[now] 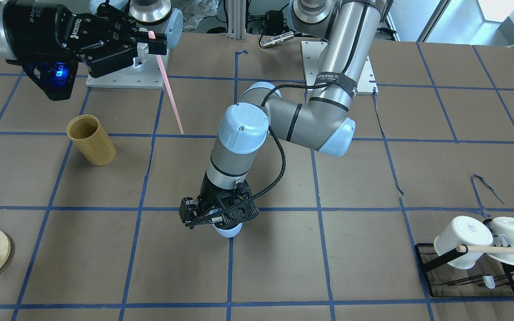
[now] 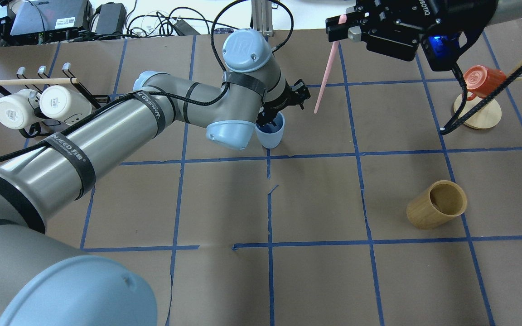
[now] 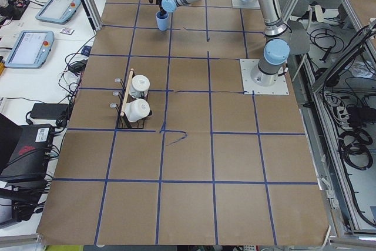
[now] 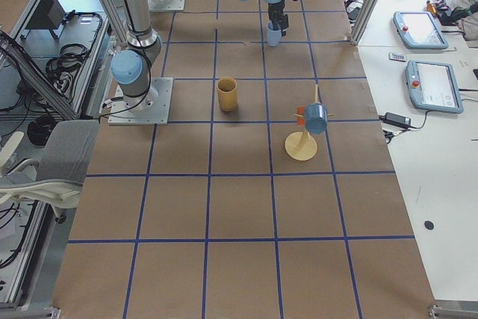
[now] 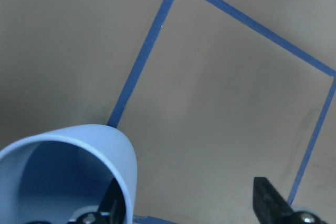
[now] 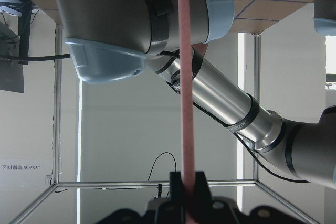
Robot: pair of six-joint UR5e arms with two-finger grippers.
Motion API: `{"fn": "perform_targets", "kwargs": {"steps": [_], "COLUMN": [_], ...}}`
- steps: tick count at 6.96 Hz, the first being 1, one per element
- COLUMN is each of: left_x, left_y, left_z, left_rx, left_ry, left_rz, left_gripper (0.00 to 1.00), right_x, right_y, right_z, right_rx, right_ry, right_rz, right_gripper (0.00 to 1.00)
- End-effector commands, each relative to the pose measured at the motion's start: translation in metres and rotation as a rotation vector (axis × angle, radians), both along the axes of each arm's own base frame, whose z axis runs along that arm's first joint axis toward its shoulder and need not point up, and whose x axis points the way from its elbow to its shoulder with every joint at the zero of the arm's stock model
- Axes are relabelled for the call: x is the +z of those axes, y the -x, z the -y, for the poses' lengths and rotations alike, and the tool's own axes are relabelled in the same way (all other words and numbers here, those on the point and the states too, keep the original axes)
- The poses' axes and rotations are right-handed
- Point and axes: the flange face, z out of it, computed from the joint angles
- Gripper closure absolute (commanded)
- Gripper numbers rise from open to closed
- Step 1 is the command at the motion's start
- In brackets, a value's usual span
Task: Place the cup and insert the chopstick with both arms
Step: 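Lower the blue cup onto the table center and open the left gripper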
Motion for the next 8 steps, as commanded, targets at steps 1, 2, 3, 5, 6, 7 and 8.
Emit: {"fn": "perform_targets", "kwargs": {"steps": [1,2,3,5,6,7,8], "left_x": [0.004,0.01,0.026,0.074,0.108,0.133,0.152], "left_y": [0.003,0.003,0.002,-0.01,-0.021,-0.042,-0.056], "left_z": [0.0,0.0,-0.001,0.005,0.01,0.011,-0.003], "left_rx": [-0.005,-0.004,-0.01,-0.022,-0.026,-0.069,-0.127], "left_ry": [0.014,0.022,0.047,0.029,-0.015,-0.063,-0.094], "left_rz": [-0.006,-0.007,-0.014,0.003,0.024,0.058,0.085], "left_gripper": [0.12,0.1,0.08,0.08,0.08,0.08,0.08], "right_x": [0.003,0.003,0.004,0.006,0.01,0.014,0.012], "right_y": [0.008,0.01,0.009,0.009,0.006,0.001,-0.018], "right_z": [0.002,0.002,0.002,0.013,0.019,0.025,0.032], "right_rx": [-0.016,-0.018,-0.019,-0.066,-0.078,-0.115,-0.096], "right_ry": [-0.003,-0.003,0.003,0.004,0.005,0.005,0.024], "right_rz": [-0.004,-0.004,-0.005,-0.005,-0.02,0.0,-0.002], "right_gripper": [1.0,1.0,1.0,1.0,1.0,1.0,1.0]}}
